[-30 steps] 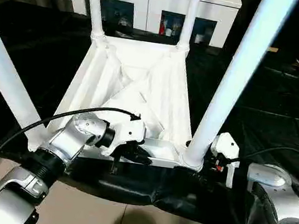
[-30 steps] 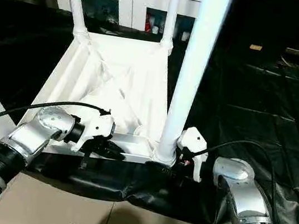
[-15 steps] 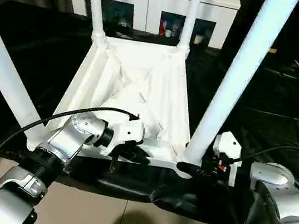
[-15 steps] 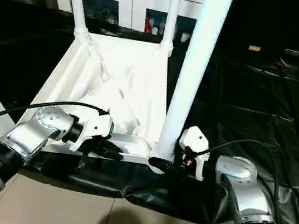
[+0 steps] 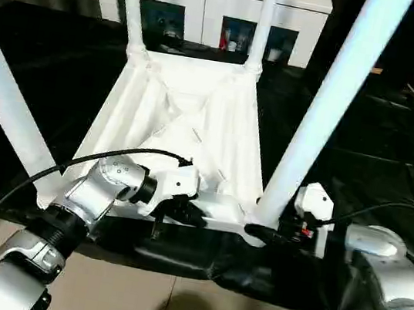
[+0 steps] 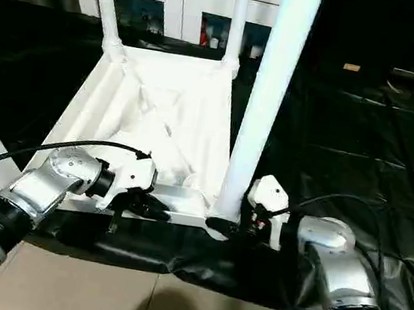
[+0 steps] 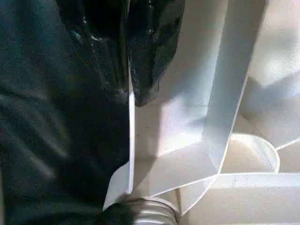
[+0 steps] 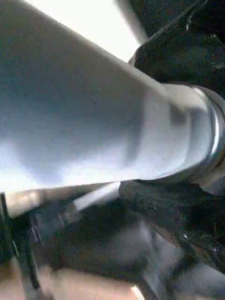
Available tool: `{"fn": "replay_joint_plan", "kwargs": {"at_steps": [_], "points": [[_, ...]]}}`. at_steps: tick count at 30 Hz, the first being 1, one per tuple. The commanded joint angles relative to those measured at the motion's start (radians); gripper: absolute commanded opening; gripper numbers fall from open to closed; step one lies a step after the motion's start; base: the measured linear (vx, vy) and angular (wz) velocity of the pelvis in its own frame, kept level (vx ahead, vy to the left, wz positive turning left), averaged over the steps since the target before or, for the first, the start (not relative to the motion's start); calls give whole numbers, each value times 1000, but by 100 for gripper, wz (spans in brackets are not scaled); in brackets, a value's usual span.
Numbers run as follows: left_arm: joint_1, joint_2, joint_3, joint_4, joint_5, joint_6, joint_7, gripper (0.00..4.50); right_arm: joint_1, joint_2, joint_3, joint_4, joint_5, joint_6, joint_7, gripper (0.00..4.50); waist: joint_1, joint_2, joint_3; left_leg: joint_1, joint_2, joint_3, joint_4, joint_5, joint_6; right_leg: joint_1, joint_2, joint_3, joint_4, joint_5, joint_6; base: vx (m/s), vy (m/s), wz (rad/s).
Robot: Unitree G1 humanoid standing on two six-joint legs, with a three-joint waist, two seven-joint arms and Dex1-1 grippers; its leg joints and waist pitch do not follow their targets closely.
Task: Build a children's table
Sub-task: Rotate leg to tighten
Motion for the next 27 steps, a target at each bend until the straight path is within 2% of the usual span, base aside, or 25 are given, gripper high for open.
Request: {"fn": "replay_joint_plan", "kwargs": {"at_steps": [1,2,4,6,7,9,10,11,12,13,15,17,18,20,21,22,23,24,25,26,27], "points": [[-12,-35,4,42,18,24,77,0,-17,28,-35,43,-53,13,-163,265,-8,-14,-63,14,38,-26,-82,-358,-2,37,-32,34,-89,-488,-153,0,0,0],[-14,-40,7,46,17,26,85,0,-18,34,-38,46,-53,16,-177,264,-10,-14,-62,15,37,-25,-82,-369,-3,35,-33,34,-94,-507,-145,-51,6,-1],[-55,-115,56,107,3,57,229,0,-23,133,-79,37,-49,71,-357,264,-24,-13,-61,14,36,-29,-83,-391,-8,31,-30,31,-100,-542,-128,0,0,0],[-98,-183,97,158,-2,97,374,0,-29,210,-88,16,-77,102,-501,264,-32,-13,-62,17,32,-33,-83,-413,-20,29,-30,23,-109,-586,-101,0,0,0],[-98,-183,97,158,-2,97,374,0,-29,210,-88,16,-77,102,-501,264,-32,-14,-63,16,31,-34,-83,-411,-18,31,-31,21,-111,-589,-96,0,0,0],[-128,-229,131,183,-6,148,490,0,-45,259,-87,17,-121,107,-613,264,-31,-9,-64,20,33,-33,-83,-409,-10,26,-31,22,-116,-571,-99,0,0,0],[-151,-268,160,205,-5,166,587,0,-65,311,-94,27,-144,120,-722,264,-34,-11,-63,17,31,-32,-85,-402,-10,24,-29,23,-115,-555,-104,0,0,0],[-156,-278,167,208,-4,165,611,0,-71,326,-96,30,-147,124,-748,264,-35,-13,-63,14,30,-33,-85,-401,-11,26,-28,22,-114,-555,-103,0,0,0],[-165,-299,186,212,-10,161,657,0,-83,358,-93,36,-154,133,-792,264,-36,-18,-65,13,28,-32,-85,-390,4,29,-30,24,-116,-552,-97,0,0,0],[-170,-313,199,214,-14,157,684,0,-89,377,-89,38,-158,138,-816,264,-34,-16,-65,12,26,-32,-84,-379,9,28,-31,26,-114,-541,-98,0,0,0],[-171,-319,174,205,4,153,652,0,-98,400,-25,29,-203,137,-787,264,-34,-16,-67,6,25,-30,-85,-353,24,30,-28,32,-110,-507,-103,0,0,0],[-162,-307,151,195,13,138,611,0,-95,399,-18,15,-193,116,-753,264,-35,-16,-69,2,25,-28,-85,-329,41,33,-27,37,-105,-464,-110,0,0,0],[-158,-302,142,189,18,130,598,0,-93,397,-20,8,-184,110,-739,320,-33,-17,-70,4,27,-27,-84,-316,51,32,-28,39,-101,-436,-121,0,0,0],[-139,-276,116,158,33,127,549,0,-89,369,-20,-8,-190,91,-723,336,-31,-15,-72,2,28,-25,-83,-296,60,35,-27,41,-95,-393,-139,0,0,0],[-117,-252,100,126,32,109,490,0,-85,339,-28,-20,-181,66,-690,344,-33,-17,-72,-5,27,-25,-83,-286,63,39,-27,41,-93,-377,-137,0,0,0],[-113,-247,99,120,31,108,482,0,-84,333,-30,-22,-179,62,-684,357,-40,-15,-75,-24,29,-33,-86,-251,65,56,-29,39,-80,-331,-132,0,0,0],[-97,-232,98,98,21,95,444,0,-79,302,-35,-28,-167,44,-647,357,-45,-13,-78,-28,30,-36,-83,-216,71,58,-26,36,-74,-285,-138,14,-10,-21],[-85,-219,100,80,11,106,415,0,-73,270,-30,-31,-163,31,-604,377,-44,-15,-79,-25,30,-35,-80,-211,76,56,-25,36,-74,-272,-145,0,0,0],[-85,-219,100,80,11,106,415,0,-73,270,-30,-31,-163,31,-604,382,-42,-16,-81,-13,31,-28,-73,-220,89,44,-24,40,-76,-267,-167,0,0,0],[-71,-197,97,65,8,101,382,0,-60,229,-31,-41,-150,18,-535,382,-40,-15,-81,-7,30,-23,-69,-218,94,38,-24,43,-78,-257,-184,50,-21,4],[-63,-182,94,56,7,96,362,0,-52,203,-32,-48,-142,11,-488,401,-35,-13,-84,-9,30,-21,-65,-186,111,42,-23,45,-70,-195,-211,53,-14,2]]}}
